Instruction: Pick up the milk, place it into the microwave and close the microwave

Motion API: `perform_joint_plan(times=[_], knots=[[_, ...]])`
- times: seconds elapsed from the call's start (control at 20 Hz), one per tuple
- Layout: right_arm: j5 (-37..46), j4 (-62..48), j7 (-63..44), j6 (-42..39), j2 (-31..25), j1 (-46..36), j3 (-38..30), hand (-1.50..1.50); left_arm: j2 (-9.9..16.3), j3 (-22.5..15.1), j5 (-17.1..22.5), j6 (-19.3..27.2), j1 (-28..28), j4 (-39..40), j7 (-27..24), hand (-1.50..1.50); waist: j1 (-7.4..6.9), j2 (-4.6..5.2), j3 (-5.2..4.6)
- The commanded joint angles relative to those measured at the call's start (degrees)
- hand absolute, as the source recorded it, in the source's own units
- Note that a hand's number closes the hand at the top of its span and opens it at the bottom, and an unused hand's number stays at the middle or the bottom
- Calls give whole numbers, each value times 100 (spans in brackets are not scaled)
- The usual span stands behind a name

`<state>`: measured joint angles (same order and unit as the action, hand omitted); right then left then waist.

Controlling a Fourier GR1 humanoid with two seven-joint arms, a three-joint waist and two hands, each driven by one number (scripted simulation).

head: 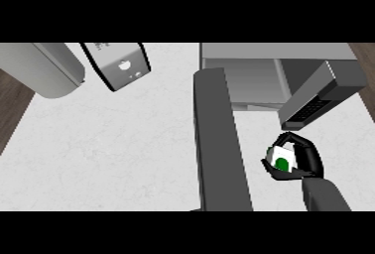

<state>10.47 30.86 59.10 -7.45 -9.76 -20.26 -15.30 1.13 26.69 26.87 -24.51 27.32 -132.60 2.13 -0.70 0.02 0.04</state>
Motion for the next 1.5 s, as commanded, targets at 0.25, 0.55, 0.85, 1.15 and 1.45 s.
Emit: perform_joint_plan(times=[0.25,0.55,0.85,1.15,1.45], knots=[[-126,1558,-743,161,435,131,439,150,-57,421,195,-360,193,153,-199,-150,42,-18,-7],[-7,2179,-2006,792,885,-433,679,150,-86,437,214,-295,39,144,22,-150,27,-13,-7],[211,1701,-2275,1286,762,-1282,613,150,-107,277,-287,-387,-222,657,-377,-150,-5,8,-5],[825,208,-2530,2119,577,-2625,545,150,117,560,224,-340,-310,459,98,-150,-153,59,1],[1081,-891,-2429,2934,428,-3264,337,150,142,564,179,-440,-439,678,68,-150,-220,102,4]])
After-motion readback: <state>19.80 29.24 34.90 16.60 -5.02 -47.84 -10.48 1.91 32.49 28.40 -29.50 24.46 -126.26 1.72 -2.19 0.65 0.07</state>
